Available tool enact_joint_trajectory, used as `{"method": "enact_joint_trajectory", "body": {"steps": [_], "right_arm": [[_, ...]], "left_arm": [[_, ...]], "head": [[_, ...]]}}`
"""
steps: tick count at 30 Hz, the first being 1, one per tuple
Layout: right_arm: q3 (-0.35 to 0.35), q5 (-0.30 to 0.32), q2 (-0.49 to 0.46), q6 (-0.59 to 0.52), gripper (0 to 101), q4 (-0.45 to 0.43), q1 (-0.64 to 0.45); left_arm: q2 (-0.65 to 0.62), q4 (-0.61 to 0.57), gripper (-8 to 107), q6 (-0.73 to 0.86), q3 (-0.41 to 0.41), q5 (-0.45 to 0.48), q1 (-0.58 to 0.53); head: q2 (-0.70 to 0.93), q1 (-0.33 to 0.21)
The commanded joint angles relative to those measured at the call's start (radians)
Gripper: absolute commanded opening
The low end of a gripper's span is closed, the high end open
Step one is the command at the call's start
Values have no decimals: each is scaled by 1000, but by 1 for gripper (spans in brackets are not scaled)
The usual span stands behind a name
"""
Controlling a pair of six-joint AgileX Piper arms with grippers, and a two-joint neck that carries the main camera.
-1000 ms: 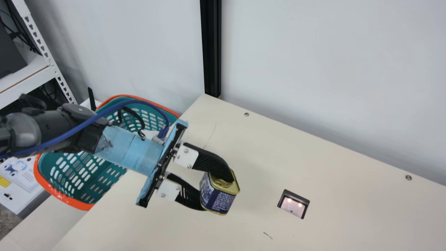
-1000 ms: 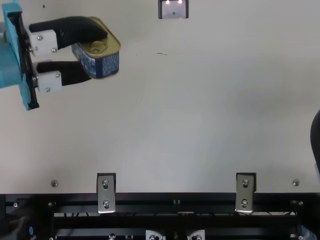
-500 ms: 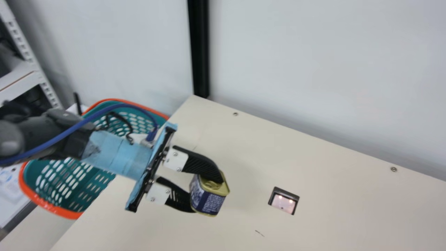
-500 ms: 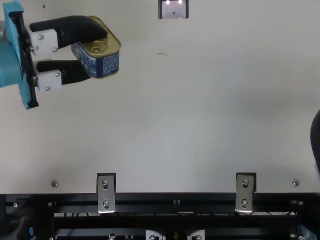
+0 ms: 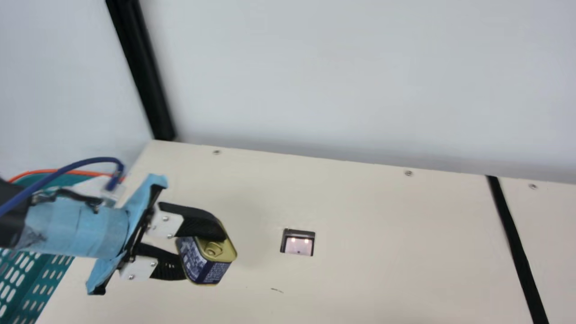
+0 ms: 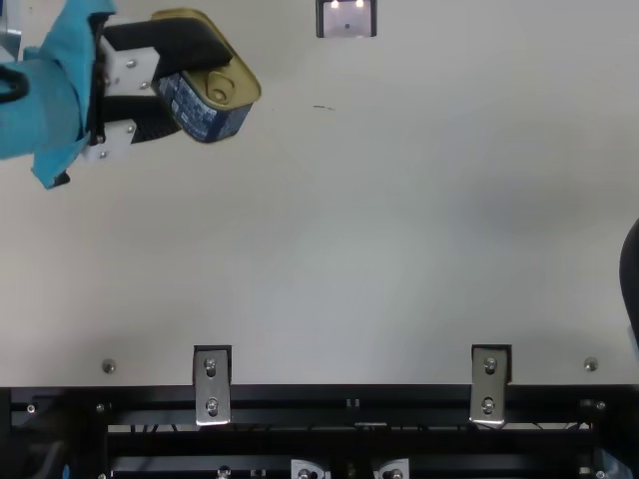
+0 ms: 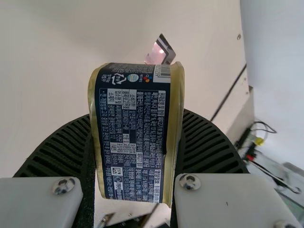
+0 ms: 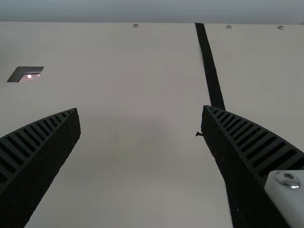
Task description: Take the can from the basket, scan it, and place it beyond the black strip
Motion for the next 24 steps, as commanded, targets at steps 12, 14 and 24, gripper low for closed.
{"method": "enact_joint_trajectory", "body": {"steps": [12, 14, 24], "right_arm": [[0, 0, 0, 0, 101, 0, 0], [0, 0, 0, 0, 101, 0, 0], [0, 0, 0, 0, 101, 0, 0]], "left_arm": [[-13, 428, 10, -246, -170, 65, -147], [-13, 477, 10, -259, -175, 65, -147], [6, 479, 10, -152, -177, 49, -169]], "head": [[-87, 39], [-67, 45], [3, 67]]}}
